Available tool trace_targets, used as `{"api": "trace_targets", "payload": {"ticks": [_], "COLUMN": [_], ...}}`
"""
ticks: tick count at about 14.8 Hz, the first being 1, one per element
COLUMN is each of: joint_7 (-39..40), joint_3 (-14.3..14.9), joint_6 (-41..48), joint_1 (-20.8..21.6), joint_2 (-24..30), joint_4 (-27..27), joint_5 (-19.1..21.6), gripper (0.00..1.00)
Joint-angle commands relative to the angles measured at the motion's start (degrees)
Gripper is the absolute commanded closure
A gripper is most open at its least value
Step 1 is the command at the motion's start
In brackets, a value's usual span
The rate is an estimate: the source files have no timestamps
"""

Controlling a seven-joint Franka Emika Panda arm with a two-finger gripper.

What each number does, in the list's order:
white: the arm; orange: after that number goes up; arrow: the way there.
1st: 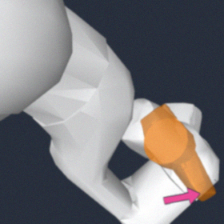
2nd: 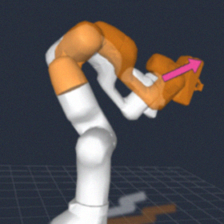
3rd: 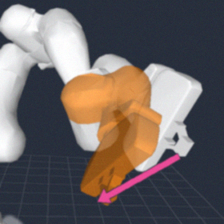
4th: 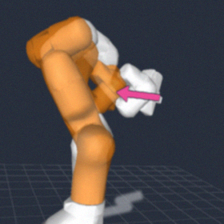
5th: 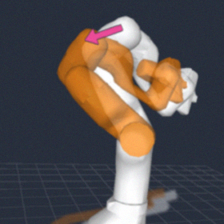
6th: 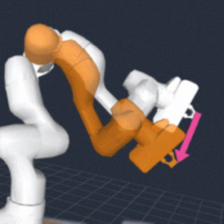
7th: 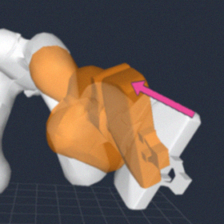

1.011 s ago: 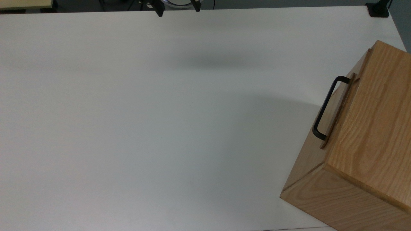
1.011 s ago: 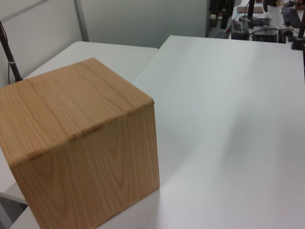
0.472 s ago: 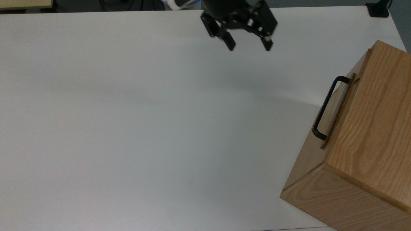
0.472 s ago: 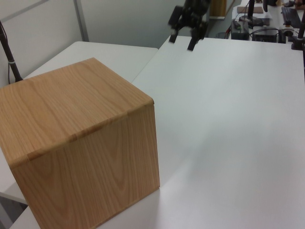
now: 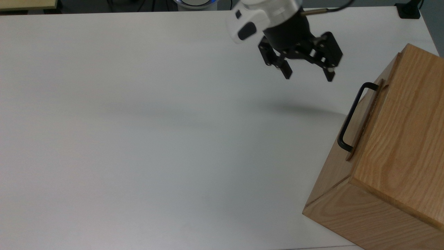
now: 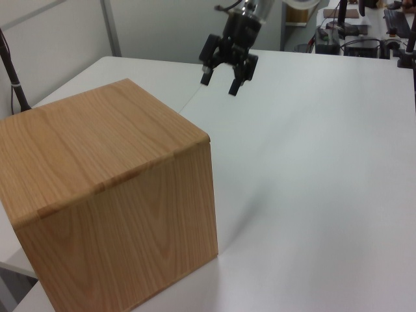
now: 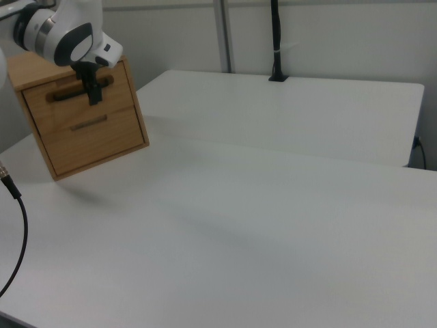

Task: Open the drawer by sliding it
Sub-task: 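Move the open gripper toward the black drawer handle and lower onto it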

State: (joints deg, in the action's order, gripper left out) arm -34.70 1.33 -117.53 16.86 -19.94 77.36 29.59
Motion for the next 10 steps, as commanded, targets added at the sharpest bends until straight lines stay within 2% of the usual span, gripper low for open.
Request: {"api": "trace_targets", "payload": {"ticks": [1,5,9,10], "joint_7": [-2.03,-3.35,-5.02,-5.20], "joint_3": [0.52,0.52,0.26,0.26], "joint_6": [-4.62,-7.88,-10.26,-10.44], "joint_1": [2.73,5.19,7.22,7.31], "joint_2": [-3.43,-8.97,-9.77,-10.03], "joint_4": [-2.73,-8.26,-9.07,-9.15], "joint_5": [1.08,1.08,1.08,1.08], "gripper": [0.00,0.00,0.01,0.05]}}
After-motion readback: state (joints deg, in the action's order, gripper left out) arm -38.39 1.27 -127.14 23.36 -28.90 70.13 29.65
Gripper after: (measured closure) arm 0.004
